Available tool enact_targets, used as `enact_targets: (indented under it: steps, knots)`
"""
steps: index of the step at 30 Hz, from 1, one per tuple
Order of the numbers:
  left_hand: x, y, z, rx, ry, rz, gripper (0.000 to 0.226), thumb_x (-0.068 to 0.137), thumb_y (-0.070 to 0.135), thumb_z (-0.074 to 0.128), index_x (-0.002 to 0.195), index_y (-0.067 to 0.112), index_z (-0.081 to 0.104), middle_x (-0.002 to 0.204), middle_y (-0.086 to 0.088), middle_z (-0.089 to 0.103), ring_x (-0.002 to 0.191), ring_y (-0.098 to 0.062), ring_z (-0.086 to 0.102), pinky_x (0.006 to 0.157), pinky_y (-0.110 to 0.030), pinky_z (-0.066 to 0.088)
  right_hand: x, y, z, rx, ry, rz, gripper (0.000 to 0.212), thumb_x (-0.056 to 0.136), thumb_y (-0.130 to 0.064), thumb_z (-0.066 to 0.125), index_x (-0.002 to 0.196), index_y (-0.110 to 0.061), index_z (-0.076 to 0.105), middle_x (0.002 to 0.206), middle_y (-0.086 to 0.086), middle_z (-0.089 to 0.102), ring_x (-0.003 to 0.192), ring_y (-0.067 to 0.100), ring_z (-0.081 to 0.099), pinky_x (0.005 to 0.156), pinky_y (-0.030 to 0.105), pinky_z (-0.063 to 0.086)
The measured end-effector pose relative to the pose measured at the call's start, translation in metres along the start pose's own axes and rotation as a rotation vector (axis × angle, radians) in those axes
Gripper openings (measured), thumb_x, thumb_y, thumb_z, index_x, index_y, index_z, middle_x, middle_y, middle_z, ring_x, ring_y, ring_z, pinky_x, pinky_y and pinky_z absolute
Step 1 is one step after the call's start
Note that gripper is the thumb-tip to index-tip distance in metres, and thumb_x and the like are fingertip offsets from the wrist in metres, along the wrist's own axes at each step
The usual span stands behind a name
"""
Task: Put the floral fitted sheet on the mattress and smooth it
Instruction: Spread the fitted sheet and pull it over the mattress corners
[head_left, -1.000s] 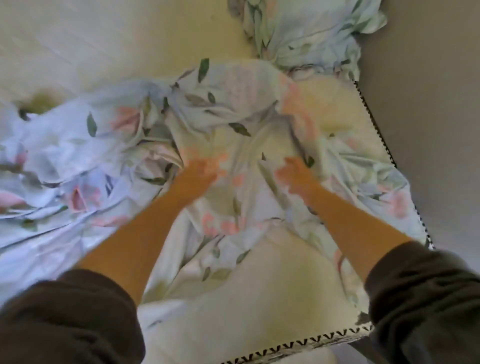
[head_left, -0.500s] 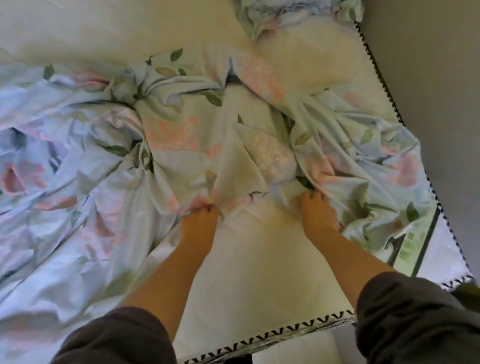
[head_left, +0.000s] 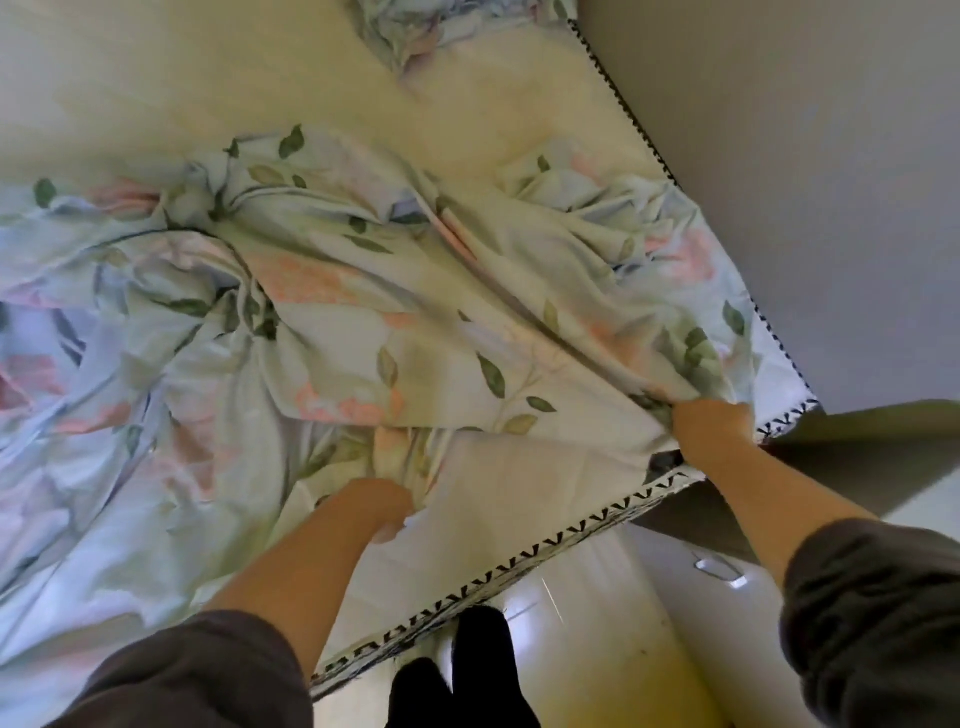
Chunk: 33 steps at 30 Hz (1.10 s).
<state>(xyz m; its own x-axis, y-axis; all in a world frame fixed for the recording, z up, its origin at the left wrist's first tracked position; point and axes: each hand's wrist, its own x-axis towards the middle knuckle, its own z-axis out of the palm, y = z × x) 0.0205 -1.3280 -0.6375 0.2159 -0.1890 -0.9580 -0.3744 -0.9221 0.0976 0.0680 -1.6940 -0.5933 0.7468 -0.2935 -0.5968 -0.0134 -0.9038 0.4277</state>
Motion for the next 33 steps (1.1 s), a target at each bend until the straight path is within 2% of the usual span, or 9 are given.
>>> enact_targets:
  steps: [4, 8, 11, 15, 19, 24, 29, 31, 33]
  knots:
    - [-0.02, 0.02, 0.012, 0.204, -0.142, 0.03, 0.041, 0.101, 0.021, 0.04, 0.137, 0.004, 0.044, 0.14, -0.015, 0.046, 0.125, -0.032, 0.047, 0.1, -0.04, 0.04, -0.03, 0.008, 0.006, 0.062, 0.145, 0.04, 0.018, 0.091, -0.021, 0.052, 0.106, -0.024, 0.061, 0.099, -0.001, 0.06, 0.095, 0.021, 0.061, 0.087, 0.037, 0.047]
    - [-0.03, 0.022, -0.014, 0.074, 0.522, -0.061, 0.038, 0.093, 0.031, 0.047, 0.127, 0.015, 0.046, 0.124, -0.008, 0.05, 0.111, -0.027, 0.052, 0.088, -0.038, 0.044, -0.039, 0.023, -0.003, 0.173, 0.304, 0.05, 0.013, 0.089, -0.013, 0.052, 0.1, -0.018, 0.057, 0.098, 0.006, 0.058, 0.088, 0.024, 0.058, 0.083, 0.037, 0.044]
    - [-0.027, 0.018, -0.044, 0.185, 0.84, -0.133, 0.07, 0.086, 0.038, 0.061, 0.142, 0.018, 0.025, 0.136, -0.009, 0.036, 0.122, -0.029, 0.042, 0.091, -0.039, 0.041, -0.036, 0.039, -0.007, 0.493, 0.33, -0.012, 0.015, 0.09, -0.002, 0.047, 0.089, -0.014, 0.057, 0.089, 0.011, 0.061, 0.075, 0.025, 0.053, 0.075, 0.035, 0.046]
    - [-0.011, 0.023, -0.068, 0.301, 0.773, -0.301, 0.081, 0.093, 0.033, 0.053, 0.151, 0.019, -0.001, 0.157, -0.016, 0.005, 0.144, -0.035, 0.012, 0.113, -0.054, 0.019, -0.024, 0.055, -0.011, 0.704, 0.283, -0.175, 0.025, 0.09, 0.003, 0.038, 0.077, -0.013, 0.053, 0.074, 0.01, 0.054, 0.071, 0.027, 0.051, 0.063, 0.03, 0.04]
    - [0.014, 0.02, -0.101, 0.253, 0.801, -0.269, 0.036, 0.096, 0.017, 0.041, 0.131, 0.021, 0.045, 0.131, -0.006, 0.053, 0.122, -0.025, 0.051, 0.106, -0.041, 0.035, 0.001, 0.069, -0.007, 0.426, 0.151, -0.259, 0.023, 0.091, -0.007, 0.039, 0.085, -0.026, 0.051, 0.072, -0.005, 0.047, 0.067, 0.015, 0.047, 0.058, 0.025, 0.035]
    - [0.023, 0.062, -0.094, -0.084, 0.178, 0.069, 0.036, 0.101, 0.03, 0.038, 0.127, 0.014, 0.057, 0.127, -0.007, 0.059, 0.114, -0.024, 0.056, 0.095, -0.033, 0.043, 0.025, 0.087, 0.021, 0.049, 0.001, -0.309, 0.013, 0.092, -0.03, 0.052, 0.102, -0.025, 0.056, 0.086, -0.006, 0.056, 0.077, 0.016, 0.055, 0.071, 0.03, 0.046]
    - [0.017, 0.12, -0.109, -0.116, -0.281, 0.173, 0.034, 0.097, 0.035, 0.047, 0.122, 0.015, 0.056, 0.089, -0.001, 0.062, 0.073, -0.017, 0.059, 0.073, -0.03, 0.052, 0.045, 0.099, 0.044, 0.14, -0.386, -0.413, 0.033, 0.096, -0.032, 0.047, 0.127, -0.023, 0.051, 0.122, 0.004, 0.058, 0.104, 0.022, 0.054, 0.086, 0.03, 0.041]
    - [0.019, 0.138, -0.143, -0.147, -0.264, 0.224, 0.032, 0.096, 0.034, 0.05, 0.118, 0.013, 0.058, 0.093, -0.001, 0.065, 0.076, -0.016, 0.059, 0.071, -0.027, 0.049, 0.058, 0.104, 0.043, 0.32, -0.393, -0.391, 0.031, 0.097, -0.023, 0.041, 0.122, -0.013, 0.056, 0.12, 0.009, 0.059, 0.104, 0.024, 0.055, 0.086, 0.028, 0.042]
    - [0.025, 0.153, -0.178, -0.307, 0.077, 0.259, 0.026, 0.094, 0.032, 0.05, 0.101, 0.01, 0.064, 0.097, -0.005, 0.069, 0.083, -0.019, 0.062, 0.07, -0.027, 0.048, 0.075, 0.111, 0.046, 0.667, -0.099, -0.141, 0.023, 0.097, -0.02, 0.041, 0.109, -0.008, 0.058, 0.111, 0.011, 0.061, 0.098, 0.025, 0.057, 0.083, 0.03, 0.045]
